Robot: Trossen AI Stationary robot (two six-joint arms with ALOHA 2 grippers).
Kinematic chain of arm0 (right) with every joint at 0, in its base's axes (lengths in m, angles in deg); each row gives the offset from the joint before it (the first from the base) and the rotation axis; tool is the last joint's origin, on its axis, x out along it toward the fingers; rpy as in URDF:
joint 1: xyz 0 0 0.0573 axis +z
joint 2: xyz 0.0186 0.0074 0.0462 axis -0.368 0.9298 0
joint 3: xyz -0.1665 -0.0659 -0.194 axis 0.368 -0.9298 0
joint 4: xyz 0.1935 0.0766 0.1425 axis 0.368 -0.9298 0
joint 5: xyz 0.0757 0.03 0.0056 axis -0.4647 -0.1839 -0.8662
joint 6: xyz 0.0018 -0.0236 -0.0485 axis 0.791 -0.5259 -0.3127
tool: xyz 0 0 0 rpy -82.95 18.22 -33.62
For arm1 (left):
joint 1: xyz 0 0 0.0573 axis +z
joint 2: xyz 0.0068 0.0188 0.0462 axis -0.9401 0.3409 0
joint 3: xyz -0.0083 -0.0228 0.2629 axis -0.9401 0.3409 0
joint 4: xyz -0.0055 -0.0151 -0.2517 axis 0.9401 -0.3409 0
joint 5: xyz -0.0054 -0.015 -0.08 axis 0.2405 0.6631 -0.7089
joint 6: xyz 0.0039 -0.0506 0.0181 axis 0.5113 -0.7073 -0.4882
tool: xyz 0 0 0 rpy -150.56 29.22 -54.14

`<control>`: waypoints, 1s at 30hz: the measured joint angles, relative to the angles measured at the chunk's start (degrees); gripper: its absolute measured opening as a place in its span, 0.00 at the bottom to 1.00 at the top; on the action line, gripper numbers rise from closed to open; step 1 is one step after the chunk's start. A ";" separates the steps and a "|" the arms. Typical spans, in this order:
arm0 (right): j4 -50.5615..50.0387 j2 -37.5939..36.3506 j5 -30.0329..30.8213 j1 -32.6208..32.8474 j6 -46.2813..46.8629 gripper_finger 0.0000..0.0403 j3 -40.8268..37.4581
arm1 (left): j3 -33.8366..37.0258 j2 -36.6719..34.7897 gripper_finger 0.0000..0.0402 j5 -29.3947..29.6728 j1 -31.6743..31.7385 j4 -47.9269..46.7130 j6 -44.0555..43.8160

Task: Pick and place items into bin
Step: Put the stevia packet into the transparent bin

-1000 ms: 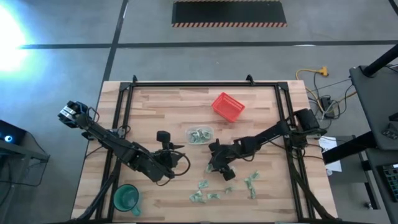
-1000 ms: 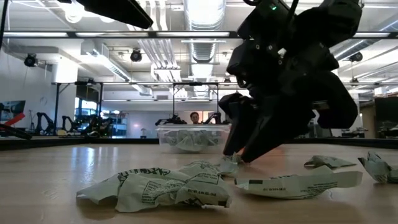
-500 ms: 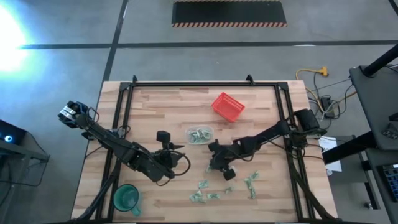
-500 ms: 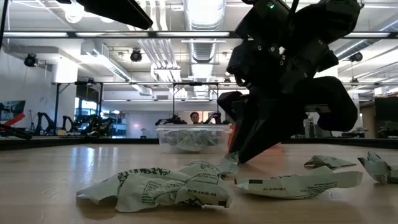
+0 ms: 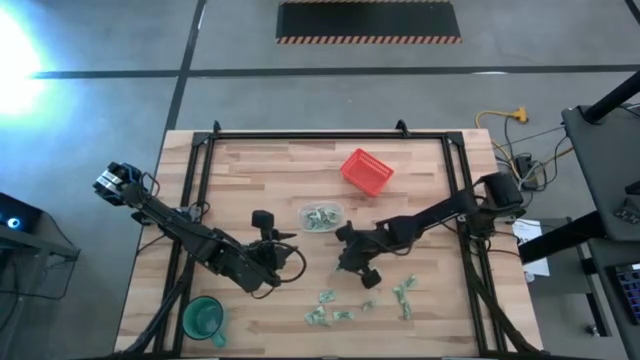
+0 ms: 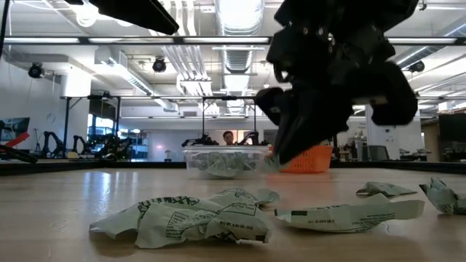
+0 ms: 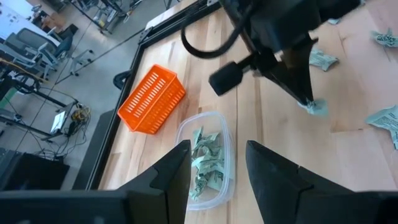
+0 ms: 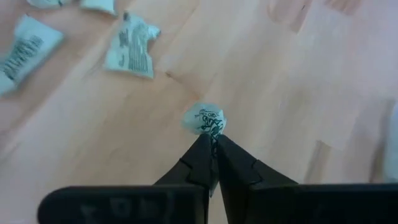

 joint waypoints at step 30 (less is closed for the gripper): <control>5.84 -1.75 18.13 -13.16 -0.87 0.03 -0.20 | 0.07 0.00 0.34 -0.02 0.00 -0.44 0.02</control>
